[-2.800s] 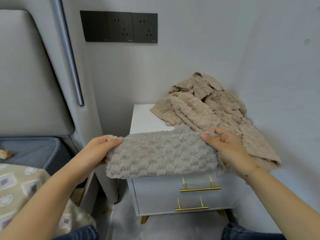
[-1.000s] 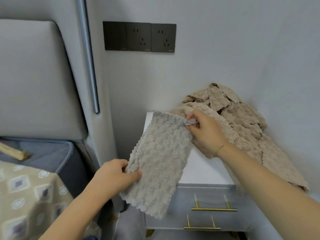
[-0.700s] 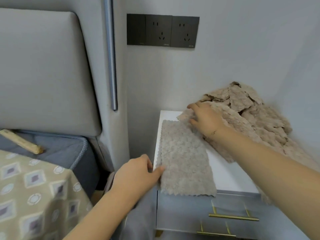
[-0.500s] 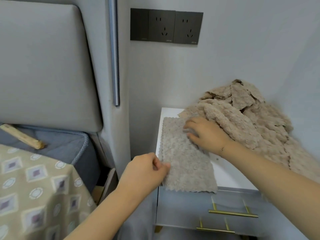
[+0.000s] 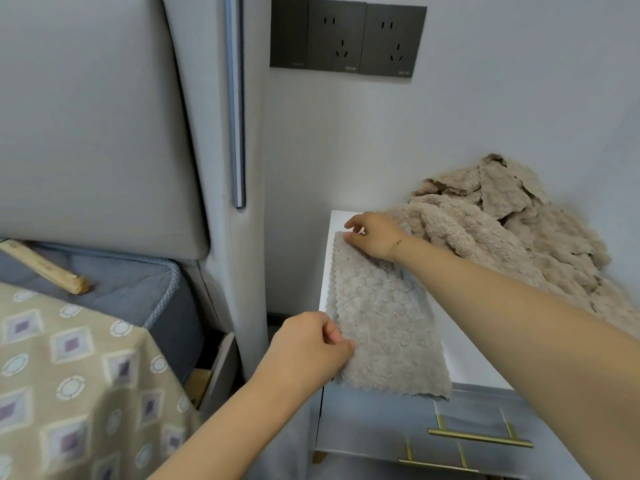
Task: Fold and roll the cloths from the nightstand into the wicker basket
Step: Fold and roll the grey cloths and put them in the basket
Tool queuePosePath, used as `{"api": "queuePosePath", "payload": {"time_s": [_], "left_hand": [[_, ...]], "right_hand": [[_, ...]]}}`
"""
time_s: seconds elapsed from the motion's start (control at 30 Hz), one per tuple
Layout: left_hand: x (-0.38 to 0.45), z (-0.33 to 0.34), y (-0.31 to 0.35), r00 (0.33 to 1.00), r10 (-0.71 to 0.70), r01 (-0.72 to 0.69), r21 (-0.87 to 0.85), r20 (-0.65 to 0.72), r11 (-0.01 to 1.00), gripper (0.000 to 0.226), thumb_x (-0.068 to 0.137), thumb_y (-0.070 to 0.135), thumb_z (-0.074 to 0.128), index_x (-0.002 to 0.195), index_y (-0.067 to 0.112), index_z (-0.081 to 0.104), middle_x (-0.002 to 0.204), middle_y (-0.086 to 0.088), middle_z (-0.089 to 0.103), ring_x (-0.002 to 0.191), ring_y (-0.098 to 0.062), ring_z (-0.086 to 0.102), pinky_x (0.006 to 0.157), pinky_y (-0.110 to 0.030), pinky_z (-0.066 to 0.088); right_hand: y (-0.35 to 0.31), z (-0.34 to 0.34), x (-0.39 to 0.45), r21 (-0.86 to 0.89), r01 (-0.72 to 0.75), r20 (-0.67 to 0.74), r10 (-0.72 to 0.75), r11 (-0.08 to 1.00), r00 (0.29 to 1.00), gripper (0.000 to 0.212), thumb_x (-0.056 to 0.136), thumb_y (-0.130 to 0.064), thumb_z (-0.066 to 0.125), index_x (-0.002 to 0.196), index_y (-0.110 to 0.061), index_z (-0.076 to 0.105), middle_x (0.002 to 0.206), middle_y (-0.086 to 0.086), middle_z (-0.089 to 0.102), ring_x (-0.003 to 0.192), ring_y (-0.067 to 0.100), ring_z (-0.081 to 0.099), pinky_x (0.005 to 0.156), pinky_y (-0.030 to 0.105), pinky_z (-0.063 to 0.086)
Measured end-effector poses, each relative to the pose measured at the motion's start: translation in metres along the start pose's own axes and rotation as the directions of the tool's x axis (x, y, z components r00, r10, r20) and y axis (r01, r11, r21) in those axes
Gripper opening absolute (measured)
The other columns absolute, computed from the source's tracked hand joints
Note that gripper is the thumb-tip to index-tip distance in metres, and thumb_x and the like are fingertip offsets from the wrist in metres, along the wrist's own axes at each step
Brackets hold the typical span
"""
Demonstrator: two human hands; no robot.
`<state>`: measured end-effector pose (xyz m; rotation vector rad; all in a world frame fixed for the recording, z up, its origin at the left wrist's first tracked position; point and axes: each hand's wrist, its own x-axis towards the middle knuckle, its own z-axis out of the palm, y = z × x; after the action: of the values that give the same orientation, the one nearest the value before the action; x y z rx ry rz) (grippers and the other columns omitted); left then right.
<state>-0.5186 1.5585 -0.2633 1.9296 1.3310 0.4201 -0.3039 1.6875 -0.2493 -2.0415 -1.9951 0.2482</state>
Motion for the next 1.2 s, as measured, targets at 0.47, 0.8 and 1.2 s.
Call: {"api": "queuePosePath", "payload": {"time_s": [0.47, 0.8, 1.2], "left_hand": [[0.003, -0.013, 0.000, 0.996, -0.093, 0.092, -0.123, -0.002, 0.988, 0.014, 0.079, 0.020, 0.069, 0.067, 0.018, 0.061, 0.054, 0.010, 0.063, 0.055, -0.004, 0.062, 0.066, -0.019, 0.056], [0.003, -0.011, -0.008, 0.997, -0.080, 0.080, 0.011, 0.006, 0.997, 0.019, 0.081, 0.023, 0.068, 0.087, 0.020, 0.051, 0.079, 0.002, 0.065, 0.062, -0.011, 0.064, 0.056, -0.025, 0.052], [-0.021, 0.021, 0.003, 0.770, 0.617, -0.591, 0.545, 0.161, 0.595, 0.055, 0.091, 0.050, 0.033, 0.134, 0.021, 0.052, 0.141, -0.002, 0.051, 0.130, -0.018, 0.048, 0.104, -0.038, 0.043]], "right_hand": [[0.004, -0.001, 0.011, 0.212, -0.017, -0.147, 0.049, 0.977, 0.988, 0.010, 0.090, -0.026, 0.063, 0.084, -0.018, 0.061, 0.076, -0.004, 0.057, 0.072, 0.013, 0.052, 0.066, 0.027, 0.040], [-0.007, 0.008, 0.001, -0.149, -0.035, -0.207, 0.003, 0.988, 0.978, 0.032, 0.094, -0.041, 0.054, 0.109, -0.013, 0.060, 0.112, 0.007, 0.058, 0.108, 0.027, 0.051, 0.090, 0.037, 0.040], [0.002, 0.022, -0.119, -0.168, 0.002, 0.168, 0.027, 0.986, 0.985, 0.061, 0.103, -0.046, 0.021, 0.154, -0.018, 0.004, 0.162, 0.000, -0.004, 0.148, 0.014, -0.005, 0.119, 0.031, -0.005]]}}
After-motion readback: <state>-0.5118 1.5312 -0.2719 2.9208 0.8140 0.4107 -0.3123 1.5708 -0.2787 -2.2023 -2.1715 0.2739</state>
